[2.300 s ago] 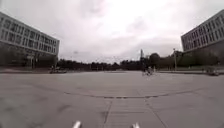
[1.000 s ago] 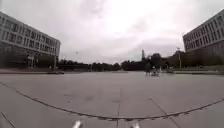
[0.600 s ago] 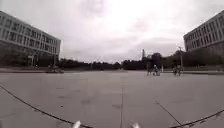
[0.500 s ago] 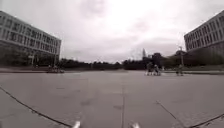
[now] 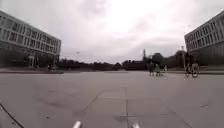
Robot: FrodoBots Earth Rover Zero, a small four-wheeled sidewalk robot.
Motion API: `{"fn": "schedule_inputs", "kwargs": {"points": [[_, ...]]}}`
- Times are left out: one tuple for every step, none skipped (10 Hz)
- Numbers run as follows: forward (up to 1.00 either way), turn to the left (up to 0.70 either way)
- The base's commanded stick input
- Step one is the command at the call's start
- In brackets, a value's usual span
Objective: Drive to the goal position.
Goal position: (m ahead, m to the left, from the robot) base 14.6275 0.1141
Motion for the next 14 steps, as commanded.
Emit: {"fn": "schedule_inputs", "kwargs": {"points": [[0.7,0.0],[0.7,0.0],[0.7,0.0],[0.7,0.0],[0.7,0.0],[0.7,0.0],[0.7,0.0],[0.7,0.0],[0.7,0.0],[0.7,0.0],[0.7,0.0],[0.7,0.0],[0.7,0.0],[0.7,0.0]]}}
